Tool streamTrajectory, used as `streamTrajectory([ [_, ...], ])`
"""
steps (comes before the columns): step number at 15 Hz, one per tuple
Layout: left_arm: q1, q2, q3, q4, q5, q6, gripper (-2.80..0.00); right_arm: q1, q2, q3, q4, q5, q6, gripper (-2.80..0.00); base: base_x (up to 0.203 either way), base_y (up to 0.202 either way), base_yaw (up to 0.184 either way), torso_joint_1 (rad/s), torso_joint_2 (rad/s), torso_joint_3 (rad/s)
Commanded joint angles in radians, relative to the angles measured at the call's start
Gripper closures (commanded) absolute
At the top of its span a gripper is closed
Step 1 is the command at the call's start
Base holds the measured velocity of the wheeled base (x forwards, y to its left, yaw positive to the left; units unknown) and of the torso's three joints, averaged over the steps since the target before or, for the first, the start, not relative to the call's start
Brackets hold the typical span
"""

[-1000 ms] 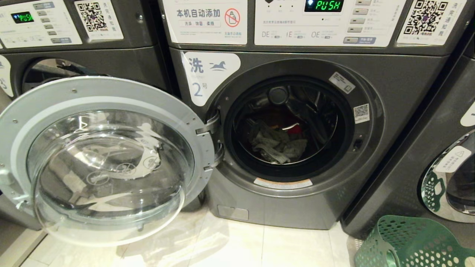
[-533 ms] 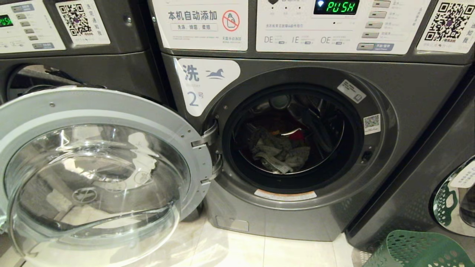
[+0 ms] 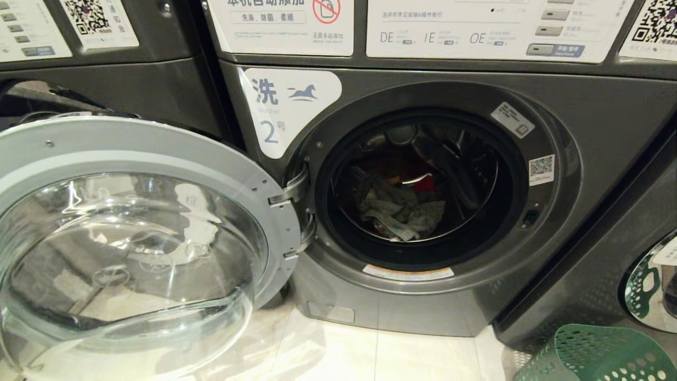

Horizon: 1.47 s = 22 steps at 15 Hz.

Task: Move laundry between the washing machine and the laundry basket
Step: Pick a cloth and place it into the basket

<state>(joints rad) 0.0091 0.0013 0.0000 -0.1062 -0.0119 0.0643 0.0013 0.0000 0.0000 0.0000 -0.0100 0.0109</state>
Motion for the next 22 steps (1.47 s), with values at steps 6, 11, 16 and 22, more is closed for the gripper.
streamTrajectory([
  [6,0.0,0.002,0.04,-0.001,0.0,0.0,0.0,0.0,0.0,0.0,0.0,0.007,-0.017,0.0,0.0,0.0,0.0,0.005,0.0,-0.198],
  [11,0.0,0.002,0.04,-0.001,0.0,0.0,0.0,0.0,0.0,0.0,0.0,0.007,-0.012,0.0,0.0,0.0,0.0,0.002,0.0,-0.198],
  [16,0.0,0.002,0.04,-0.001,0.0,0.0,0.0,0.0,0.0,0.0,0.0,0.007,-0.017,0.0,0.0,0.0,0.0,0.003,0.0,-0.198],
  [22,0.0,0.0,0.04,0.0,0.003,-0.003,0.0,-0.001,0.003,-0.031,0.005,0.006,-0.104,0.0,0.0,0.0,0.0,0.002,0.0,-0.142],
])
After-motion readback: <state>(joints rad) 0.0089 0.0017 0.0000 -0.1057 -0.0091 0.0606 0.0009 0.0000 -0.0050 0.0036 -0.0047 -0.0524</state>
